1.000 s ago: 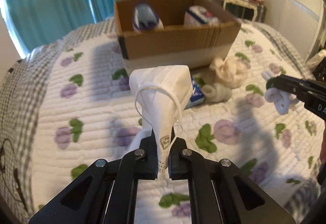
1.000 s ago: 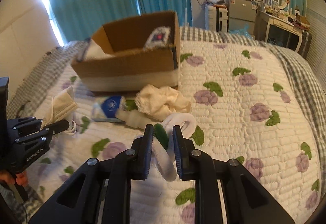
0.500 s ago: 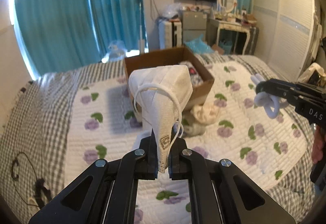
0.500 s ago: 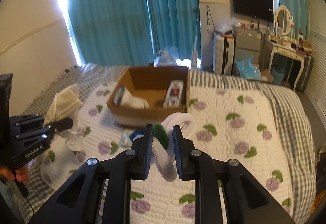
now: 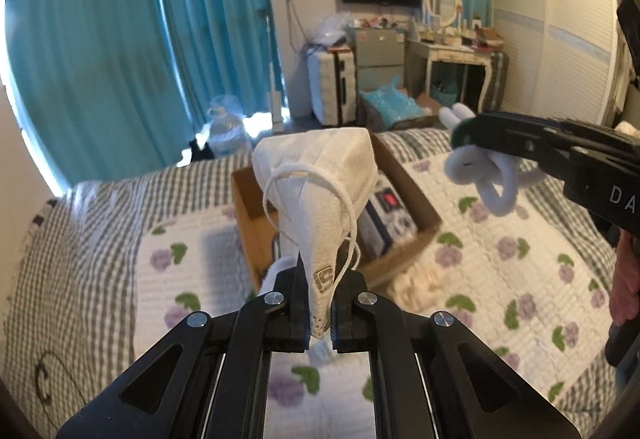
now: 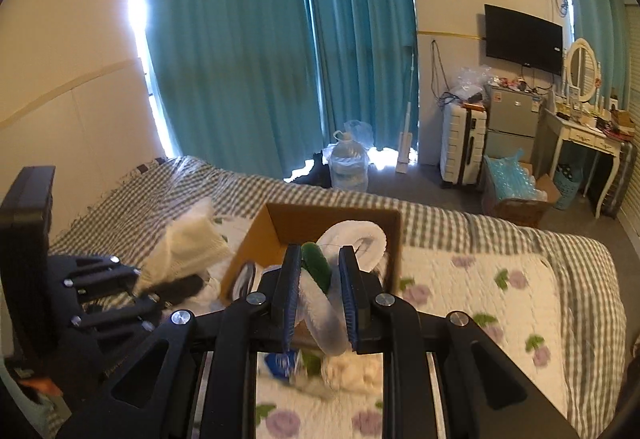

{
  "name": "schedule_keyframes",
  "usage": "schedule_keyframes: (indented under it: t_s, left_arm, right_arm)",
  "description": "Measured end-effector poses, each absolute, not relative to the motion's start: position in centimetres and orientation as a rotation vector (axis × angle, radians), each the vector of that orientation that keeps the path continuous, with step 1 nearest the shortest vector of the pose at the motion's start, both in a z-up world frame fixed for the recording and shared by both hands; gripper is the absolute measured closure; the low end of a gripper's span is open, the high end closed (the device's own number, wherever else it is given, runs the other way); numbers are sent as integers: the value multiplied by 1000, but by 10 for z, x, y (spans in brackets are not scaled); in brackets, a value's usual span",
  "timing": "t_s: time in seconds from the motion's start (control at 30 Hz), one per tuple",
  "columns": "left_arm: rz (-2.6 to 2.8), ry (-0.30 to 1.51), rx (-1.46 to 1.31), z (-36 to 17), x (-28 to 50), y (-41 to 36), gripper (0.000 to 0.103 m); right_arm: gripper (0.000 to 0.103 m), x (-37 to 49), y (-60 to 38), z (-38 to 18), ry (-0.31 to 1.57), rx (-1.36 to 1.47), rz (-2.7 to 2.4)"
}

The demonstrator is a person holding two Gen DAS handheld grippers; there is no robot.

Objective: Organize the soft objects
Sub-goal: 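Carry sock and mask over the cardboard box and open both grippers, then withdraw both grippers and move toward the bottle and tissue pack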

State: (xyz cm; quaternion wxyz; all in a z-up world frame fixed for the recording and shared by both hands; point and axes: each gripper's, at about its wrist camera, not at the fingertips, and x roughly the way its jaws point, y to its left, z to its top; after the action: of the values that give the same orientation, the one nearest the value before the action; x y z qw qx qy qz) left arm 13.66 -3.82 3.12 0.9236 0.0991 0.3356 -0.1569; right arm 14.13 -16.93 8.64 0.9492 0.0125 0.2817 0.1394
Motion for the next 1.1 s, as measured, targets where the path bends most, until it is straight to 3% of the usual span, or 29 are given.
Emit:
schedule_keyframes:
  t_s: [0.4,0.47,0.67,0.7,0.77,0.87,1.1]
  left_arm:
    - [-336,707,182,4,240,-41,96]
    - [-347,710,188,-2,252,-44,91]
    - [-366,709,197,-19,267,-49,90]
    - [-369,709,204,-22,267,-50,86]
    - [-358,716,225,-25,266,-54,51]
    - [-349,691,225,-20,261,-55,20]
    - [-336,618,161,23,235,-42,19]
  right_arm:
    - [84,264,-154,38,637,60,280]
    - [84,275,-155,29,648,64,275]
    - [81,294,-161,9,661,92,262]
    - [79,296,-162,8,666,87,251]
    - [74,297,-161,8,673,72,227]
    - [56,293,-166,15,665,58,194]
    - [45,259,-185,55,610,76,169]
